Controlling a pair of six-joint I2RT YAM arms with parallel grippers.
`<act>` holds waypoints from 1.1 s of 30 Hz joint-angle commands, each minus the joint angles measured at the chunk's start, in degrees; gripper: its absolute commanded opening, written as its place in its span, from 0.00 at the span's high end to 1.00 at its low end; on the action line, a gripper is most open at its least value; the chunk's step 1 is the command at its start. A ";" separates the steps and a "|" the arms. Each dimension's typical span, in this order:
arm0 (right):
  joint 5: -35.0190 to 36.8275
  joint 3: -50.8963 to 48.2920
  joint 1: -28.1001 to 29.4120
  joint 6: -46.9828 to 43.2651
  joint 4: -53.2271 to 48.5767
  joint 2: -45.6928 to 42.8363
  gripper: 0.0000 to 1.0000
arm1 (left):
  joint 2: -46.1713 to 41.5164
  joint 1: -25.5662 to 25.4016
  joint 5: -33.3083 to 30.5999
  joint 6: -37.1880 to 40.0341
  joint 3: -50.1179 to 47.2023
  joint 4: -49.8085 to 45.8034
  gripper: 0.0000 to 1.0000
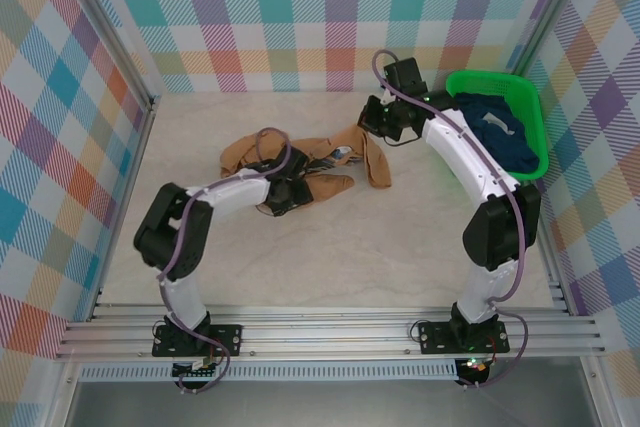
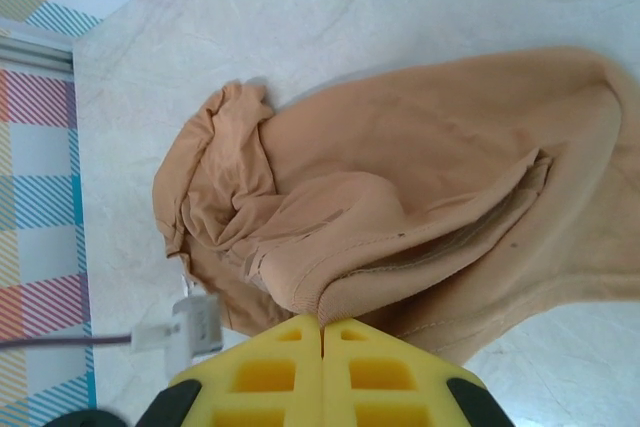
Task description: Fold and stack the t-shirts
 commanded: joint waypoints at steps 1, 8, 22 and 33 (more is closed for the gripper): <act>-2.53 1.53 -0.43 0.48 -2.53 0.33 1.00 | 5.36 -2.89 -5.96 8.06 6.10 -3.61 0.38; -0.45 -2.32 -1.72 -0.02 -2.25 -4.14 1.00 | 7.79 -3.71 -20.77 4.30 6.49 -11.91 1.00; 1.55 -14.89 -2.45 -2.86 6.98 -24.37 1.00 | -31.30 3.36 -31.25 10.39 -21.65 -17.24 1.00; 0.43 3.24 -11.69 0.52 4.96 10.97 1.00 | -21.90 19.15 -14.33 12.67 -15.44 -11.12 1.00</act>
